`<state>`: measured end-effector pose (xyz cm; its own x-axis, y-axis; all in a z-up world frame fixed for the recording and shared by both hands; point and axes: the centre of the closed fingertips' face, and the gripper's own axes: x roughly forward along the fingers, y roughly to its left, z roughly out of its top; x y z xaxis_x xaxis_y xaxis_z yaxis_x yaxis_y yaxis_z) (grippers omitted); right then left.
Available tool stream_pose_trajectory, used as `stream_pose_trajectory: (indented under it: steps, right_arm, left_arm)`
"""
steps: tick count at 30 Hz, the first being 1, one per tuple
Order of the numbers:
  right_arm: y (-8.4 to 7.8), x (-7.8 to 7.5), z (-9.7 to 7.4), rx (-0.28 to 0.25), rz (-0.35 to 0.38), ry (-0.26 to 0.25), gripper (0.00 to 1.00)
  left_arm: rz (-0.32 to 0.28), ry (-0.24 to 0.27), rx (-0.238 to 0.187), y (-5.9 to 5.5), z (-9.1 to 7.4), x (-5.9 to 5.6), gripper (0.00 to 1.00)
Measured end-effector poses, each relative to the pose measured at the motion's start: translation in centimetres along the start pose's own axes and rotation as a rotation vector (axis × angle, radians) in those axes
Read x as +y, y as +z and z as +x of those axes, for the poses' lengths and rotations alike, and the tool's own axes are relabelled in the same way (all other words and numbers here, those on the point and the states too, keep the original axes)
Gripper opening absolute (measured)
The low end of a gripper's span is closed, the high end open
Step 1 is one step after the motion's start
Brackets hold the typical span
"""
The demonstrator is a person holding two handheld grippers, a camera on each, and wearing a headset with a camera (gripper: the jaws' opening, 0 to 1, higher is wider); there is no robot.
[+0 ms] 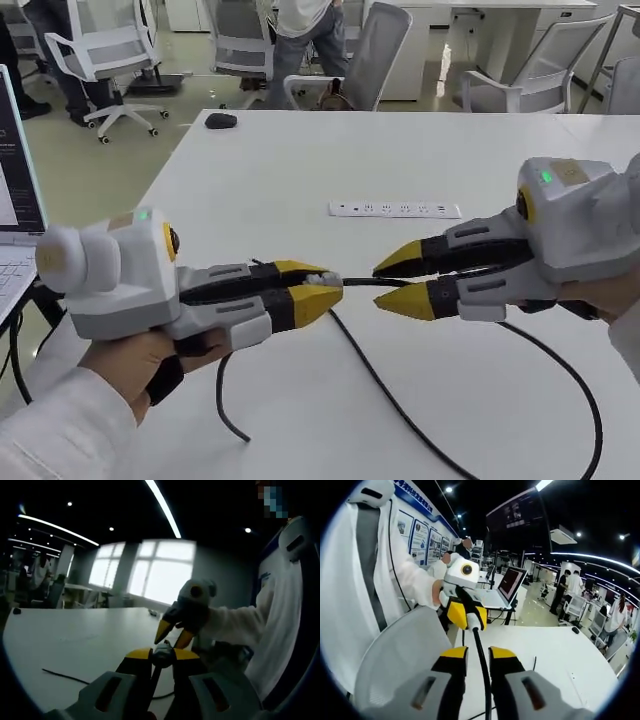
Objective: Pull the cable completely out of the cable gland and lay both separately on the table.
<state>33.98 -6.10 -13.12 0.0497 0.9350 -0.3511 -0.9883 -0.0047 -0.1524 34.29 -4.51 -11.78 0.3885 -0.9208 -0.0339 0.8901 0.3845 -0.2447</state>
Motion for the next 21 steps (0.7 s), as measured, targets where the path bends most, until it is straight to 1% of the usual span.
stream_pose_trajectory:
  steps: [6, 8, 9, 15, 21]
  right_arm:
    - [-0.2, 0.55, 0.61, 0.005, -0.013, 0.023, 0.12]
    - [-0.42, 0.6, 0.59, 0.014, -0.026, 0.024, 0.06]
    - [-0.42, 0.69, 0.54, 0.011, -0.034, 0.029, 0.04]
    - [-0.44, 0.76, 0.37, 0.007, -0.049, 0.026, 0.03]
    - [-0.45, 0.72, 0.32, 0.002, -0.042, 0.028, 0.03]
  left_arm:
    - [0.003, -0.015, 0.015, -0.3, 0.21, -0.4, 0.16]
    - [0.002, -0.02, 0.019, -0.41, 0.21, -0.52, 0.16]
    - [0.002, -0.02, 0.019, -0.44, 0.22, -0.55, 0.16]
    - [-0.001, -0.026, 0.018, -0.41, 0.3, -0.56, 0.16]
    - [0.0, -0.031, 0.019, -0.37, 0.39, -0.51, 0.16]
